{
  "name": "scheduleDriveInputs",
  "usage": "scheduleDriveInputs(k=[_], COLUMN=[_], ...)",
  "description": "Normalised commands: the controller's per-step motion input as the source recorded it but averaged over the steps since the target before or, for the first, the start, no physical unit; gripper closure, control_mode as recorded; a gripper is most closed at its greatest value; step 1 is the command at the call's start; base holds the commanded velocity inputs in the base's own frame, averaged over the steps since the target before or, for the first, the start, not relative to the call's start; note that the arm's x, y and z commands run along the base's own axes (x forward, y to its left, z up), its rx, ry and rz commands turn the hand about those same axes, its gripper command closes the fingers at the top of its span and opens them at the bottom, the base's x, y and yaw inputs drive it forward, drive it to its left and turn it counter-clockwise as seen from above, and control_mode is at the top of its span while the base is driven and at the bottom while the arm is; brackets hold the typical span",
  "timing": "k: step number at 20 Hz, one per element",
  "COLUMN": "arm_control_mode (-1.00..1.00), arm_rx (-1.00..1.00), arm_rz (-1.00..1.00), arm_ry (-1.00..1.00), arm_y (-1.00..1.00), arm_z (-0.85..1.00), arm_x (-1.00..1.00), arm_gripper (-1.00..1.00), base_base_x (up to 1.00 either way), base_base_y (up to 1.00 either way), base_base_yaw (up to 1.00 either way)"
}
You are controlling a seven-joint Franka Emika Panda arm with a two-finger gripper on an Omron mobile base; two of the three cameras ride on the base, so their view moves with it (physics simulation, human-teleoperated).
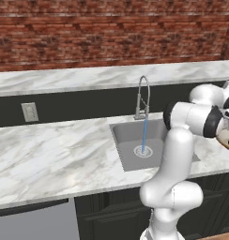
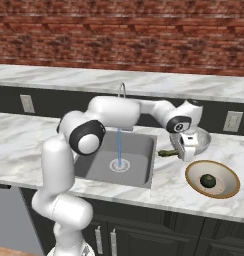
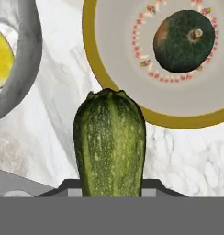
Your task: Pick the squashs from the sink and place them in one bowl. Place the lemon wedge in the other bowl. Then turn off the sink faucet.
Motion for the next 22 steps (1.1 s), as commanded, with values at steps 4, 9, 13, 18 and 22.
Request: scheduleDriveInputs(k=[4, 9, 13, 18, 22], arm_control_mode=[-1.0, -1.0, -1.0, -1.0, -1.0], arm_rx=[0.05, 0.01, 0.0, 0.0, -0.04], arm_rz=[-0.2, -0.19, -0.14, -0.12, -0.1], arm_ry=[0.02, 0.01, 0.0, 0.0, 0.0], arm_y=[-0.65, -0.6, -0.52, -0.36, -0.07], arm_z=[0.12, -0.03, -0.28, -0.5, -0.48], arm_x=[-0.19, -0.11, -0.02, -0.02, 0.0], arm_gripper=[1.0, 1.0, 1.0, 1.0, 1.0], base_base_x=[0.0, 0.0, 0.0, 0.0, 0.0], base_base_y=[0.0, 0.0, 0.0, 0.0, 0.0], base_base_yaw=[0.0, 0.0, 0.0, 0.0, 0.0])
